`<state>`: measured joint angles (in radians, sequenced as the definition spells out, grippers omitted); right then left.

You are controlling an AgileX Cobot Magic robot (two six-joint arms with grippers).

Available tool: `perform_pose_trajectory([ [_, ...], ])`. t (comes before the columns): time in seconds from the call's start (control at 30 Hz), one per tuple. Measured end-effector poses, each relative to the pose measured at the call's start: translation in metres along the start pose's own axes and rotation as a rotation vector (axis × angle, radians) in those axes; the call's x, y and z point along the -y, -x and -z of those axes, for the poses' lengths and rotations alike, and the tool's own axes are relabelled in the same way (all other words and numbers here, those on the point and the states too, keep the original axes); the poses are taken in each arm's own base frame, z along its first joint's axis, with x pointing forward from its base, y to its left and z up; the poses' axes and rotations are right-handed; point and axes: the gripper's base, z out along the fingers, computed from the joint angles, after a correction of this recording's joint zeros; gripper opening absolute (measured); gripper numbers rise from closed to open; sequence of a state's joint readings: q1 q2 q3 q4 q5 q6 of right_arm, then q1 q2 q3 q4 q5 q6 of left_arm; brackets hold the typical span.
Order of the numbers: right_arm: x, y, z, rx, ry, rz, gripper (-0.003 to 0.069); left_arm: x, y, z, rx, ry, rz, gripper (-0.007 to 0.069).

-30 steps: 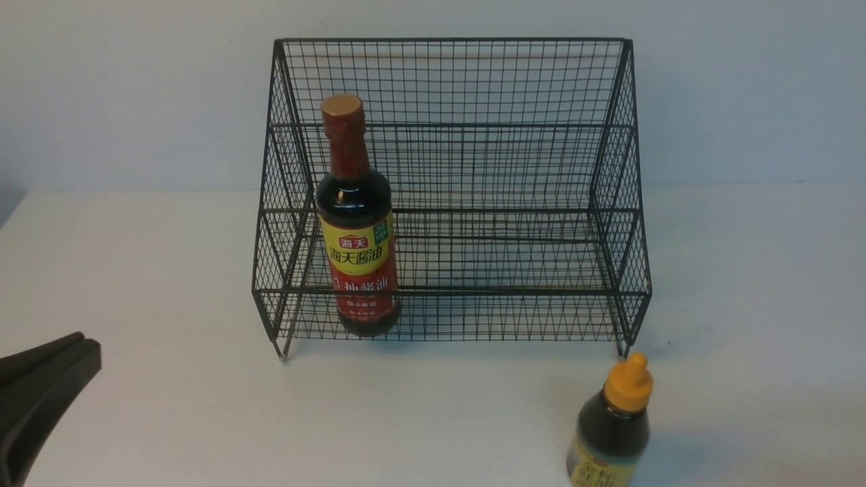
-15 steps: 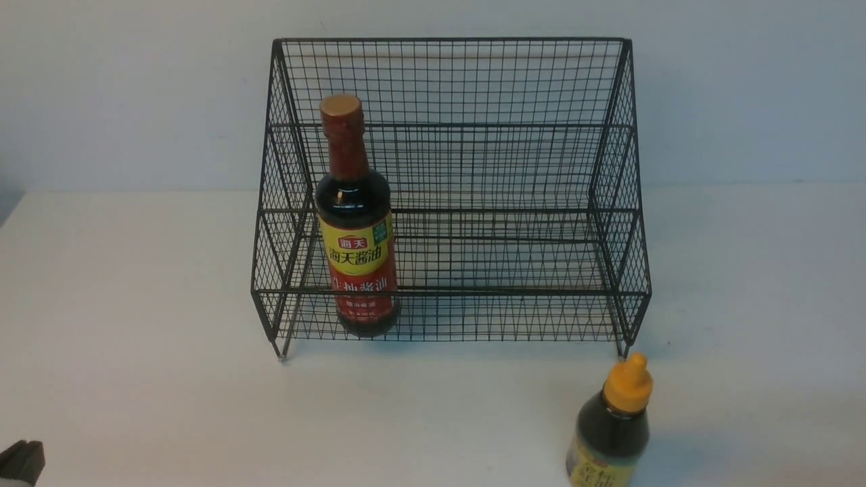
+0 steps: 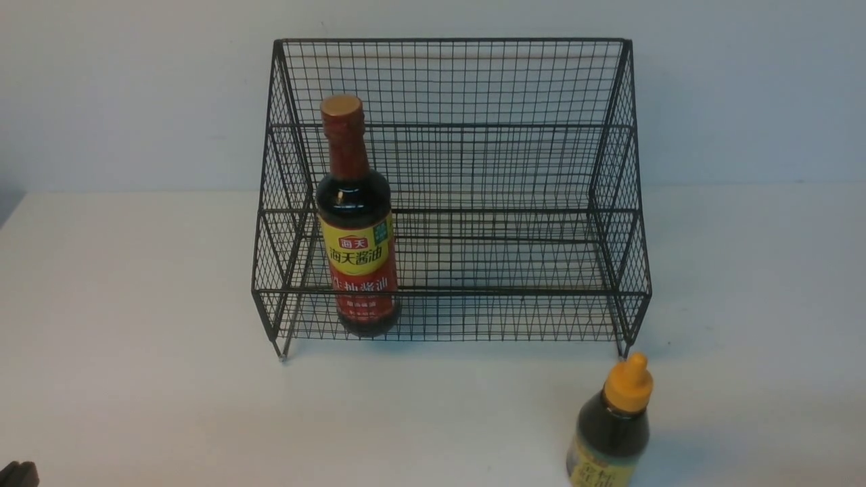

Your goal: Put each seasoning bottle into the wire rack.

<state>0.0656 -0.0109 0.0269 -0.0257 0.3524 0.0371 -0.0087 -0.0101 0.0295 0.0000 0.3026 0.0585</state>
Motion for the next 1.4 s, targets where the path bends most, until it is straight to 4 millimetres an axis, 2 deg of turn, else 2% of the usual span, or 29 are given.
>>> perform_pose_trajectory([
  [0.23,0.0000,0.0000,0.0000,0.000,0.000,0.000,-0.0015,0.0003,-0.0062,0.0002,-0.068,-0.003,0.000,-0.0005],
  [1.4,0.0000,0.0000,0.0000,0.000,0.000,0.000,-0.0015,0.0003,-0.0064,0.0002,-0.071,-0.003,0.000,-0.0005],
])
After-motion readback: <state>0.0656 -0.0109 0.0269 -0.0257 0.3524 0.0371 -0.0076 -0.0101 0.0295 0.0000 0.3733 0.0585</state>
